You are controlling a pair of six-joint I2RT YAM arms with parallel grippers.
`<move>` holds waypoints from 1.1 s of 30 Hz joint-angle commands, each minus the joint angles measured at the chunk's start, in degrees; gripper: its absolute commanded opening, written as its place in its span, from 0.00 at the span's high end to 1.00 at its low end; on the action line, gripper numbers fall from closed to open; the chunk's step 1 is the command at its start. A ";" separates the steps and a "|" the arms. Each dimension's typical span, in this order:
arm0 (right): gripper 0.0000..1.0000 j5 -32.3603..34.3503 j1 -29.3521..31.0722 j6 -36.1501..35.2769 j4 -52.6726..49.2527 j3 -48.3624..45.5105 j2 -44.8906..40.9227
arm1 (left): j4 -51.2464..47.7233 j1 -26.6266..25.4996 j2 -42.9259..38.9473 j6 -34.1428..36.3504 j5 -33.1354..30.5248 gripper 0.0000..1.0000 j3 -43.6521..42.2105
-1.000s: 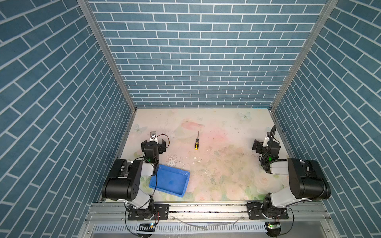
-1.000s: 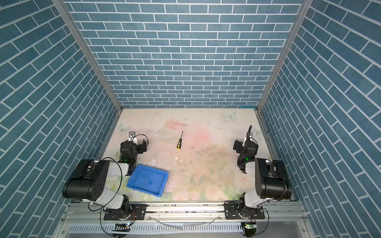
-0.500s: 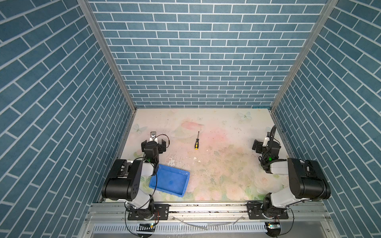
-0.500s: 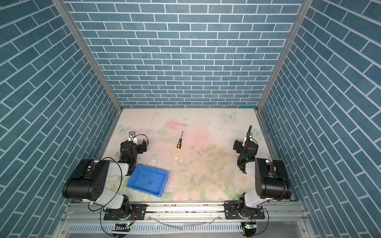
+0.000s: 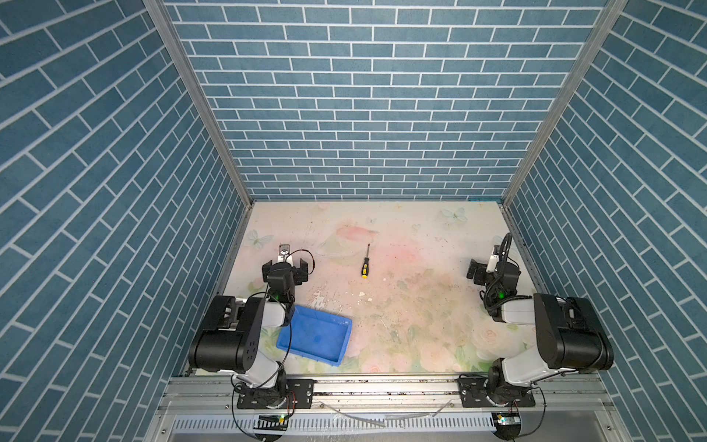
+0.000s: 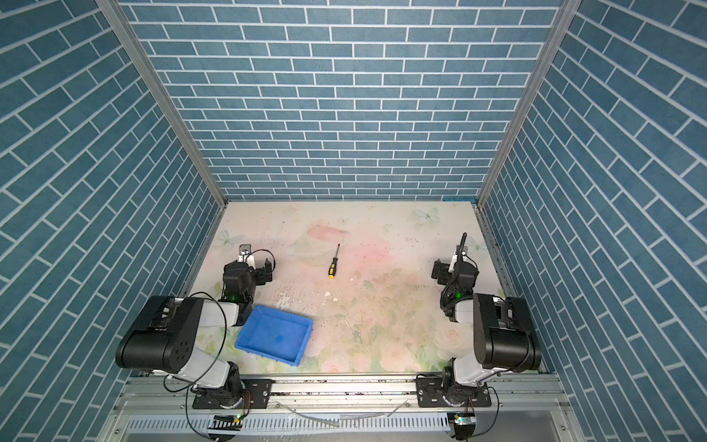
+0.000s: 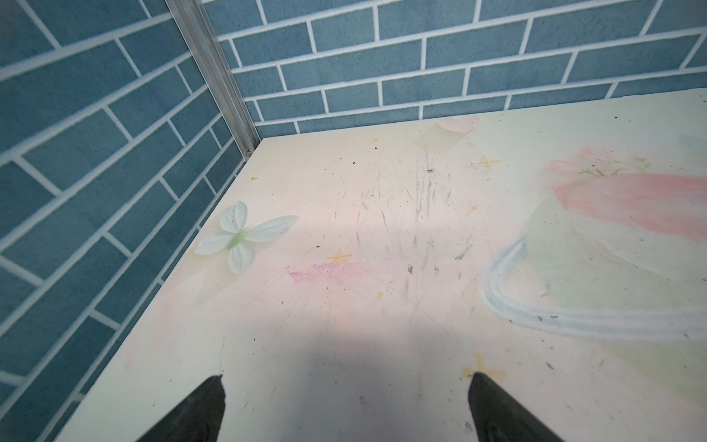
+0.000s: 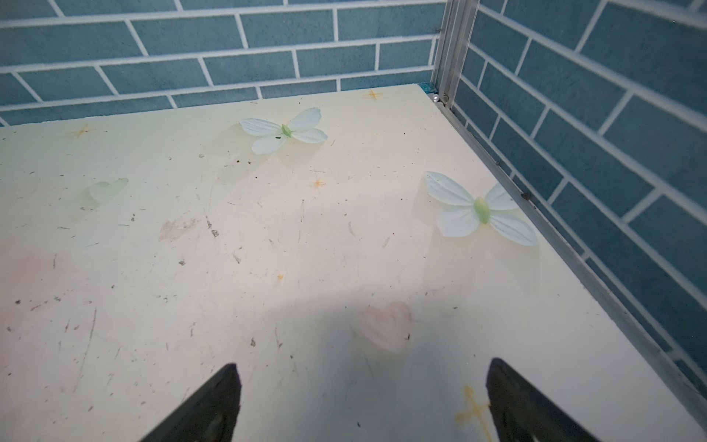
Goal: Put the screwdriver in the bin
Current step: 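Move the left gripper over the yellow-handled screwdriver while the right arm reaches inward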
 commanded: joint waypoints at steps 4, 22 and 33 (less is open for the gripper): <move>0.01 -1.78 0.49 -2.19 -0.84 0.35 -3.55 | -1.90 -1.04 -5.32 -0.26 -4.39 0.00 0.11; 0.01 -4.39 13.83 -4.68 -33.61 5.89 -33.10 | -38.05 -22.24 -19.48 -5.17 -12.66 0.00 18.98; 0.02 -11.56 24.16 -4.64 -50.55 11.05 -41.73 | -62.99 -31.84 -10.07 -24.71 -8.84 0.00 35.64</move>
